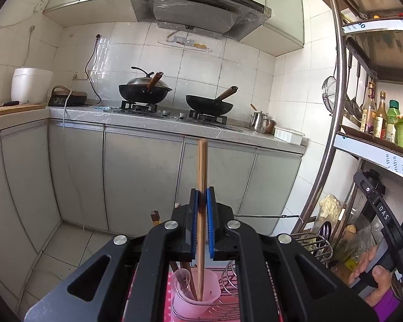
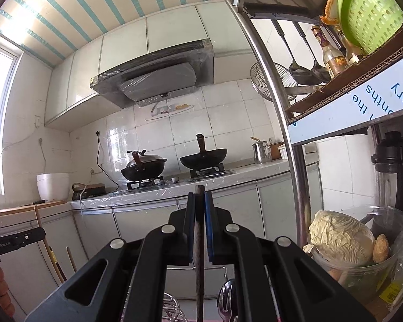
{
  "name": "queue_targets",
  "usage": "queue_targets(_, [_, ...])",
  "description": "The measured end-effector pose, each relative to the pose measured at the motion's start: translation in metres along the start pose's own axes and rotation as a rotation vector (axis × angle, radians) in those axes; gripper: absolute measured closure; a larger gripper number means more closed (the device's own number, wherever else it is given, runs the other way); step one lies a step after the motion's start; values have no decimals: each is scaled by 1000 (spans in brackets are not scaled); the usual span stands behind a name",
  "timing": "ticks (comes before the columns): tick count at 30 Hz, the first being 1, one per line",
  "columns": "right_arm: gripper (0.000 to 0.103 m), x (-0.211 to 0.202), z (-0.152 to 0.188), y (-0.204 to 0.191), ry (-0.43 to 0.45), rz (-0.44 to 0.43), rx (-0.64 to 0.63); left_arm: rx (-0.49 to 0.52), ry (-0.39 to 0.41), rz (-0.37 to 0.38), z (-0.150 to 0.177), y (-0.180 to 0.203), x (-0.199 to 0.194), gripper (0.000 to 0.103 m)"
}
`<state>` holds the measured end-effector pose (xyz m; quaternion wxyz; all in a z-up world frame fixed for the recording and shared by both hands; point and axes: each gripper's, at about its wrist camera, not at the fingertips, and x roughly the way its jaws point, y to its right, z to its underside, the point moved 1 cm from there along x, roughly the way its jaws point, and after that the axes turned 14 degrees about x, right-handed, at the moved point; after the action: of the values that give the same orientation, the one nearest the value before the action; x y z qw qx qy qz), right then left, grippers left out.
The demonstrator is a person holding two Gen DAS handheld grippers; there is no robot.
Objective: Organize utensils
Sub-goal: 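Drop the chopsticks into the pink cup and open both tools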
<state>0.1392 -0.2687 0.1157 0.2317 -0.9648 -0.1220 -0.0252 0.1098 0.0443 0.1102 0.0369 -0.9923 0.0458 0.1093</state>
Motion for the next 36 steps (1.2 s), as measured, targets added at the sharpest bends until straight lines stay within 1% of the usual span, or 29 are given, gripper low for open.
queue_targets(5, [96, 2, 11, 0, 8, 12, -40, -6, -16, 12, 6, -1, 5, 97])
queue_targets(12, [96, 2, 25, 8, -41, 34, -35, -22, -41, 26, 12, -5, 8, 97])
queue_targets(21, [96, -9, 44, 25, -142, 65, 1, -9, -83, 40, 25, 1, 11, 97])
queue_targets(26, [96, -14, 52, 31, -190, 81, 3, -13, -122, 54, 36, 3, 14, 97])
queue_targets(31, [96, -17, 59, 32, -242, 82, -2, -3, -135, 56, 42, 5, 11, 97])
queue_targets(35, [93, -18, 63, 32, -281, 87, -11, 6, -144, 57, 43, 7, 9, 97])
queue_targets(36, [87, -18, 63, 33, -291, 88, -9, 11, -147, 56, 43, 8, 8, 96])
